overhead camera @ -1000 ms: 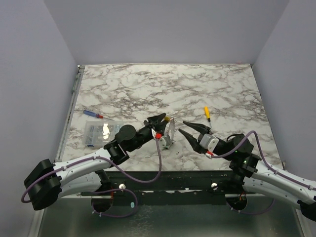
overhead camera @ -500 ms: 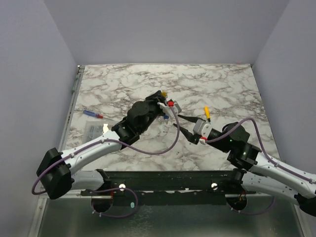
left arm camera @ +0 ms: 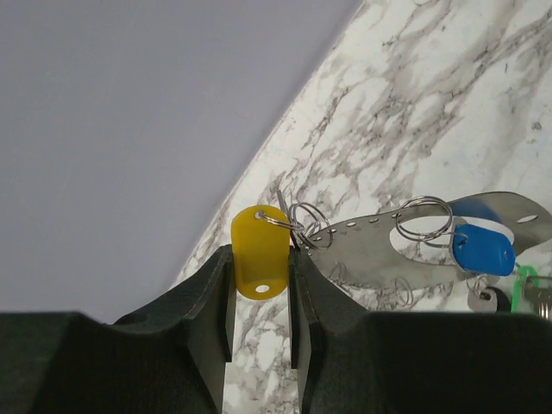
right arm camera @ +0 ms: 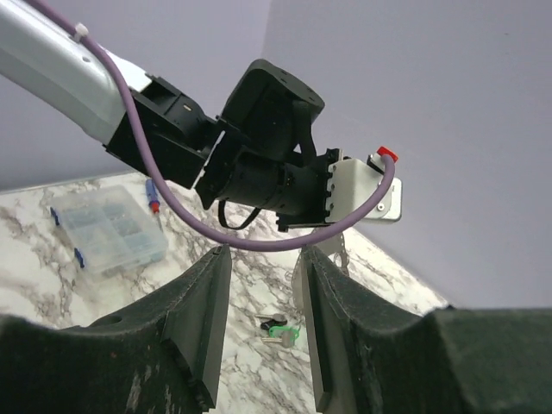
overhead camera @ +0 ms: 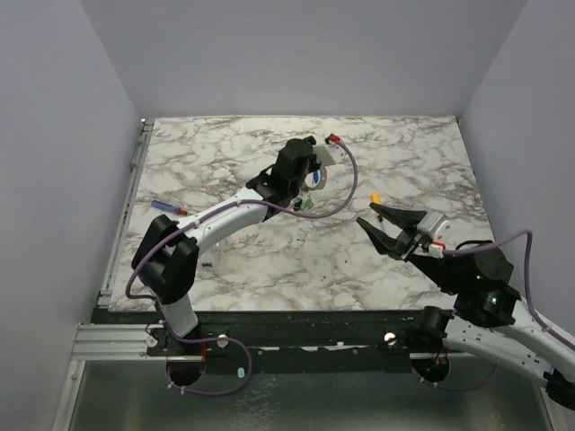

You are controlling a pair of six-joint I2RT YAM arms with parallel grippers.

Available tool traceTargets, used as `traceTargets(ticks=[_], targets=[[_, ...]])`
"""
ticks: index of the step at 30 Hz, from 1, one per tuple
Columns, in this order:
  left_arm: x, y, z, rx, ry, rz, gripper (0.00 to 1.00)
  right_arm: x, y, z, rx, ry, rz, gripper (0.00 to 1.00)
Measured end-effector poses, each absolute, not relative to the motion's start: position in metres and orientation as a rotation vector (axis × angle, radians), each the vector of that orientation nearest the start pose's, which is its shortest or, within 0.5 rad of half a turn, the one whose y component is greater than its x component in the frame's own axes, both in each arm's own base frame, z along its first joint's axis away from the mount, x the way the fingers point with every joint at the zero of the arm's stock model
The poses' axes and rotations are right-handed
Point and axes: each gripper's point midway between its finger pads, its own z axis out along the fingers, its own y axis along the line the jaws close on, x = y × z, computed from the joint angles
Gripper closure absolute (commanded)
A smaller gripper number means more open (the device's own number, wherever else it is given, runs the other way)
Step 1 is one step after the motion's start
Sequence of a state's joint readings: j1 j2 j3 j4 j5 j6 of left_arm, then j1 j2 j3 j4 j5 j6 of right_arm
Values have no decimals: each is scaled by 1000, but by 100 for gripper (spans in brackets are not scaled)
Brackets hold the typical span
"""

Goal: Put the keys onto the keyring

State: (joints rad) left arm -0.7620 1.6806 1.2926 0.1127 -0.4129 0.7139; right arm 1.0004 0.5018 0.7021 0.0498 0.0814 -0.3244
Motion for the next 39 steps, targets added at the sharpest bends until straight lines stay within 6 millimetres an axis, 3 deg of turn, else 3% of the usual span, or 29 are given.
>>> traceTargets(ticks=[4, 12, 15, 18, 21, 23, 26, 28, 31, 34, 39], targets=[[453, -295, 256, 984, 1537, 356, 100, 163, 191, 377, -707, 1103, 515, 54], [511, -336, 279, 886, 1513, 357, 100, 168, 178, 355, -680, 1215, 481, 54], [514, -339, 293, 855, 1503, 342, 100, 168, 170, 354, -657, 1229, 469, 54], [504, -330, 305, 807, 1474, 320, 100, 167, 164, 357, -626, 1227, 469, 53], [480, -309, 288, 800, 1492, 304, 100, 166, 161, 358, -609, 1227, 474, 54], [464, -295, 260, 802, 1531, 289, 100, 167, 162, 353, -612, 1235, 473, 54], [444, -283, 194, 864, 1626, 267, 100, 168, 164, 345, -622, 1252, 471, 54], [424, -267, 135, 936, 1723, 265, 100, 169, 165, 343, -623, 1258, 472, 54], [397, -247, 80, 1020, 1827, 267, 100, 168, 165, 343, -619, 1260, 478, 53], [386, -239, 65, 1041, 1860, 264, 100, 168, 166, 343, -615, 1263, 485, 53], [378, -233, 66, 1042, 1858, 252, 100, 168, 166, 342, -611, 1270, 491, 53]])
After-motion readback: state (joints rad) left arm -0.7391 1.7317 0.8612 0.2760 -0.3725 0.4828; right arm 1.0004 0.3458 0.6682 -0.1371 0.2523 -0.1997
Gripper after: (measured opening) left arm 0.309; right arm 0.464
